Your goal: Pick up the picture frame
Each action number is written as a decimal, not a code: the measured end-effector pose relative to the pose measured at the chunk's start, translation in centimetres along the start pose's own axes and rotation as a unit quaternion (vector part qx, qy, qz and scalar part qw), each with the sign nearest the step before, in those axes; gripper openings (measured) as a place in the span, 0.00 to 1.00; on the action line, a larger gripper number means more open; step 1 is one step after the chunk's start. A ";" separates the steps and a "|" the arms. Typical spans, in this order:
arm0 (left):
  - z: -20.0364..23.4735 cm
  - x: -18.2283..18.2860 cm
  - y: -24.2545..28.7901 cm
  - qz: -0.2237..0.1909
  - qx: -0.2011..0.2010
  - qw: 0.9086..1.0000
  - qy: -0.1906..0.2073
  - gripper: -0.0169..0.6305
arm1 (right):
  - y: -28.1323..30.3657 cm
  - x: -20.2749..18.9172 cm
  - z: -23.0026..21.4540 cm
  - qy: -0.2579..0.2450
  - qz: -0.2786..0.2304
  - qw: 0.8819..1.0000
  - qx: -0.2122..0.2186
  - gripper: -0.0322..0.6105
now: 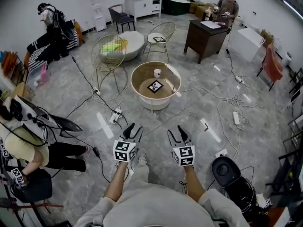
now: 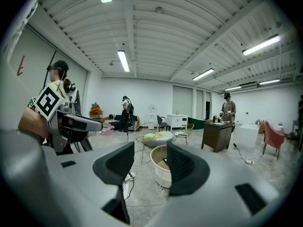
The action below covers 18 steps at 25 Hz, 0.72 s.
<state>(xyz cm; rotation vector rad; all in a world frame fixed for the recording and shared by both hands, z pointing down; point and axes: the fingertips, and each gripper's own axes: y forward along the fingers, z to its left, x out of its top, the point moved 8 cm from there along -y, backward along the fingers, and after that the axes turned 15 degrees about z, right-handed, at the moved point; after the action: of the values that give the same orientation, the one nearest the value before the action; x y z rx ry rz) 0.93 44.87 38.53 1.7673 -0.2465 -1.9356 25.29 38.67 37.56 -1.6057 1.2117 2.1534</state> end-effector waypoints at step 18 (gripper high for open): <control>12.9 8.6 11.0 0.001 -0.028 1.000 0.004 0.30 | 14.6 9.2 -3.6 -0.001 0.019 0.999 -0.028 0.38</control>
<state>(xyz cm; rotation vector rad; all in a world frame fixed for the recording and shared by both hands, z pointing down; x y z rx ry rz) -9.15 28.76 37.80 1.7383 -0.1894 -1.9138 15.65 23.96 36.46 -1.6163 1.1999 2.2308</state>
